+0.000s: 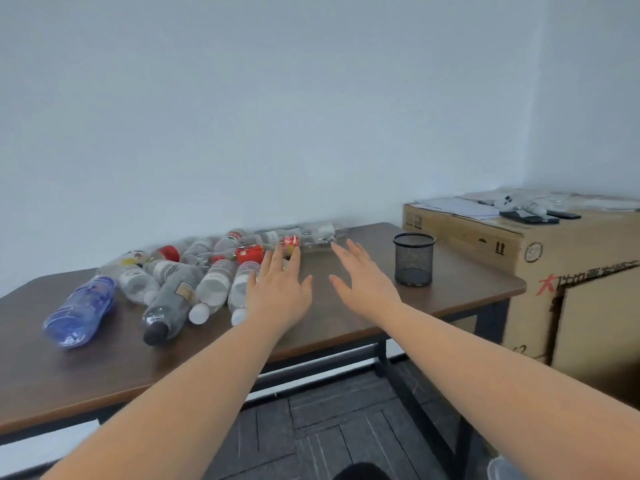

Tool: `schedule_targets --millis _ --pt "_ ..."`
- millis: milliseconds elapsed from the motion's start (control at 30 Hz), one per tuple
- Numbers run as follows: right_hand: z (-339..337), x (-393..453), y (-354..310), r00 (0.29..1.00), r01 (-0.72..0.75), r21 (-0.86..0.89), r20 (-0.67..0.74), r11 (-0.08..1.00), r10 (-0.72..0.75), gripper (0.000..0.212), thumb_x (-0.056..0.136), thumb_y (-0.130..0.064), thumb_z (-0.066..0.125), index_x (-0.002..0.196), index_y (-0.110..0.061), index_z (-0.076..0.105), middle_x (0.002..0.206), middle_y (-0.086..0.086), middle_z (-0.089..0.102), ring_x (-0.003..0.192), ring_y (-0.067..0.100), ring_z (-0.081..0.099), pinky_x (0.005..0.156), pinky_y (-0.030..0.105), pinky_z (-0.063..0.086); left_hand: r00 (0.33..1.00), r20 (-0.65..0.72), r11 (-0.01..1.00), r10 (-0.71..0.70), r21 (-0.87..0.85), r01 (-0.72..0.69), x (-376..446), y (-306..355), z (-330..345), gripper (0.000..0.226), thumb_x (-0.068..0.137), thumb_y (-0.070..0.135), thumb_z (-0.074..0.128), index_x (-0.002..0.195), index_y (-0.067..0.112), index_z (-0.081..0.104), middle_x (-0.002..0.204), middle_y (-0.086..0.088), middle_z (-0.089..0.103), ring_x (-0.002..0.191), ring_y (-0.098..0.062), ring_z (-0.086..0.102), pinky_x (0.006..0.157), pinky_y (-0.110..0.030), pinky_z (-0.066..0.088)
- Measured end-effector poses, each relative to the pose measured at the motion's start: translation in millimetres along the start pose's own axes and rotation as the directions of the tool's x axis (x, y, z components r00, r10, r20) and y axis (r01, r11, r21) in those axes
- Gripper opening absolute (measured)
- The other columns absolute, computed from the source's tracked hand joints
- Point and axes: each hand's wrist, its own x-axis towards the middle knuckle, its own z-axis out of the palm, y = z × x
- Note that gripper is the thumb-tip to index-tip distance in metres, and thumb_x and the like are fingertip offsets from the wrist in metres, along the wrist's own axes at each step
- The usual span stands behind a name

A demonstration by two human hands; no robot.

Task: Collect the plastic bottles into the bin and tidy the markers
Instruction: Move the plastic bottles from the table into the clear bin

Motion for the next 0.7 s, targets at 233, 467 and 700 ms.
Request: schedule_targets --millis 233,467,700 --pt "51.2 59.9 -40.7 0.997 0.005 0.027 0.071 1.000 -0.006 0.061 0.098 -0.043 0.042 0.152 -0.031 0.015 0.161 0.000 0.007 0.148 0.018 0.002 0.117 0.040 0.017 0.990 -0.015 0.988 -0.141 0.055 0.141 28.3 -71.8 -10.4 0.061 0.098 0.049 0.026 0.153 0.030 0.006 0.161 -0.002 -0.004 0.148 -0.022 -0.005 0.118 -0.050 0.005" --pt "90.8 102.0 -67.4 0.939 -0.321 0.167 0.183 0.932 0.290 0.075 0.088 -0.060 0.045 0.150 -0.032 0.011 0.148 0.014 0.031 0.128 0.037 0.043 0.101 0.047 0.040 0.973 -0.046 0.974 -0.225 0.028 0.226 53.3 -118.9 -8.6 0.062 0.097 0.052 0.028 0.152 0.032 0.008 0.161 -0.002 -0.001 0.148 -0.021 -0.003 0.118 -0.050 0.008" --pt "102.8 110.6 -65.6 0.866 -0.471 0.210 0.293 0.857 0.405 0.076 0.088 -0.035 0.053 0.151 -0.019 0.012 0.140 0.013 0.046 0.123 0.033 0.049 0.097 0.039 0.042 0.975 -0.017 0.974 -0.221 -0.052 0.220 66.5 -121.4 3.7 0.067 0.095 0.057 0.030 0.152 0.032 0.006 0.161 -0.002 -0.003 0.148 -0.022 -0.004 0.116 -0.048 0.012"
